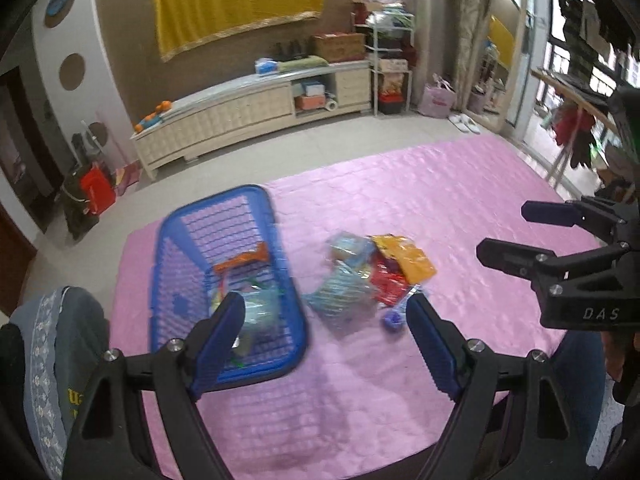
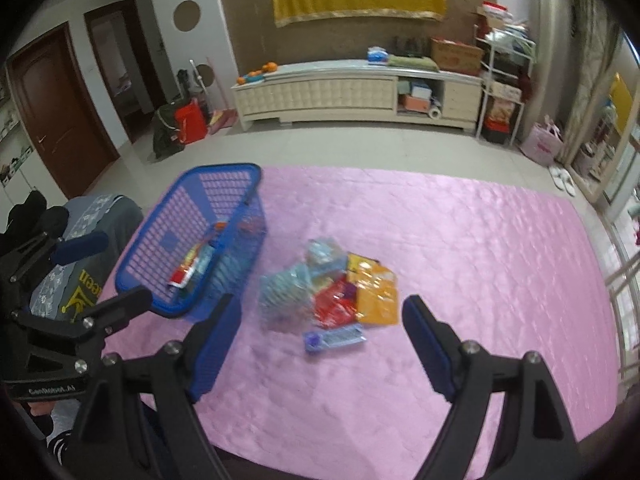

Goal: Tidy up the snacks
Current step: 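Move both grippers back over the snack pile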

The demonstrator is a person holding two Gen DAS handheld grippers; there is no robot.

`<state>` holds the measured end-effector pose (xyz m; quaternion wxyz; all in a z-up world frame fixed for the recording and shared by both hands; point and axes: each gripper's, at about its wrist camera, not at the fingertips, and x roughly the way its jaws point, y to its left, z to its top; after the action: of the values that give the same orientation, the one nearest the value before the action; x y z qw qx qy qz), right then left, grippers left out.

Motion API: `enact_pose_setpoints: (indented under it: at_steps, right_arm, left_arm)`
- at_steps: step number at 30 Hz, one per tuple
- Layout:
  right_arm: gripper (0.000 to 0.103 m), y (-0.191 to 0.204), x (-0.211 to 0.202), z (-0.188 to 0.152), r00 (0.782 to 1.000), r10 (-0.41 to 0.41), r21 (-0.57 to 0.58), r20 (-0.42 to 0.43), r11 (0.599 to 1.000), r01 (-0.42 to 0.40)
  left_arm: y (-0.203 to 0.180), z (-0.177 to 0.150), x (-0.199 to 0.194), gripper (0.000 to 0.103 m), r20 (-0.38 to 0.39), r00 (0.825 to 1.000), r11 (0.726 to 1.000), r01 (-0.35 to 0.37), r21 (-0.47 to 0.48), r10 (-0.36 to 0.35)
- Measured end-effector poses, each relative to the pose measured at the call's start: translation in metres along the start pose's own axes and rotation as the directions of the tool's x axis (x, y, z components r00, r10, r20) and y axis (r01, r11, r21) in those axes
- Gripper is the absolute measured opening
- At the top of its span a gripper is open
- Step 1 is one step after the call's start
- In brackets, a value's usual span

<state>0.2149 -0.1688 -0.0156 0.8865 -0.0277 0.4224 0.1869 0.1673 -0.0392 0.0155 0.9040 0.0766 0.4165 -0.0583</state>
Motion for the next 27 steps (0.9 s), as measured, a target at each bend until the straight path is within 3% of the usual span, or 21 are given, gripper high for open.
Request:
enact_pose_setpoints:
  at_steps: [11, 23, 27]
  right_arm:
    - [0.086, -0.07, 0.019, -0.039, 0.997, -0.069, 0.053, -0.038, 0.996, 0.07]
    - [0.086, -0.11, 0.079, -0.074, 0.988, -0.055, 0.111, -0.144, 0.991, 0.071]
    - [0.086, -0.115, 0.091, -0.079, 0.987, -0.038, 0.102, -0.156, 0.993, 0.055]
  left_arm:
    - [-0.068, -0.004, 0.063, 0.081, -0.097, 0.993, 0.992, 0.07, 0.104, -0.06]
    - [-0.094, -0.013, 0.141, 0.081, -0.221, 0.973, 0.981, 0.098, 0.167, -0.059]
    - [-0.099, -0.014, 0.167, 0.081, -0.274, 0.959, 0.975, 0.13, 0.178, -0.078]
